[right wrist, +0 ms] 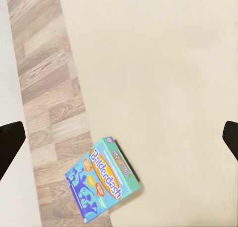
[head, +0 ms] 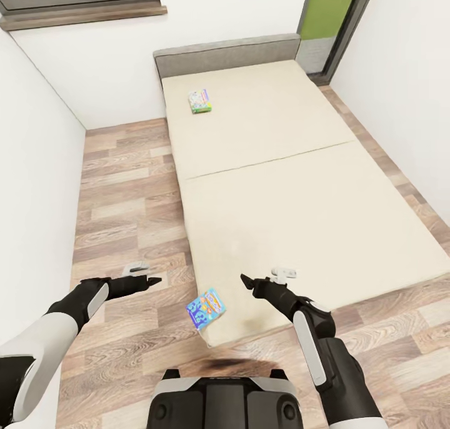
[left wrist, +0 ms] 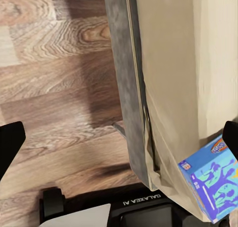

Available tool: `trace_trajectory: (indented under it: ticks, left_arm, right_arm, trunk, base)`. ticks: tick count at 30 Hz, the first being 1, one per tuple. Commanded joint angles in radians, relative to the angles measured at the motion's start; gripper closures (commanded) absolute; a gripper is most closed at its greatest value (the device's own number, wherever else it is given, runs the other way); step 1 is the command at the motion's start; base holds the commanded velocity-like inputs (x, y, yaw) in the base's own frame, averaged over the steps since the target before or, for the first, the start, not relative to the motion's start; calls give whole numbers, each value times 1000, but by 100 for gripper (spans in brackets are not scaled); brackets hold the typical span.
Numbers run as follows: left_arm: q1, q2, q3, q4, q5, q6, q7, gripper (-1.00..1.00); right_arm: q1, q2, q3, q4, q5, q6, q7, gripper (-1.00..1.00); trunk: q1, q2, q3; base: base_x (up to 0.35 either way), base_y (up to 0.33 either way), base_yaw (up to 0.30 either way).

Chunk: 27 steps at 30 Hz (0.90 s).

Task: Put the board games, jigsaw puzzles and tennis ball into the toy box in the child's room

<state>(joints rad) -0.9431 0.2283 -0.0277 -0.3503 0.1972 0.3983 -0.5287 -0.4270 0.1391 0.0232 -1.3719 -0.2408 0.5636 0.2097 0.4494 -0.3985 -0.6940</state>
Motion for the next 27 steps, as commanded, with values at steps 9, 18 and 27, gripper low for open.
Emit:
trace_trajectory:
  ticks: [9, 18, 27]
  left_arm:
    - [0, 2, -3, -1, 10, 13, -2, -100]
    - [0, 1, -3, -1, 10, 12, -1, -100]
    - [0, 0, -3, -1, 11, 13, 0, -100]
  right_arm:
    - [1, 2, -2, 7, -4, 7, 2, -100]
    - [1, 6, -1, 13, -3, 8, -1, -100]
    - [1, 9, -1, 13, -2, 5, 0, -100]
  trunk:
    - [1, -2, -1]
    - [1, -2, -1]
    - [1, -2, 2]
  base:
    - [0, 30, -2]
    - [0, 33, 0]
    - [0, 3, 79]
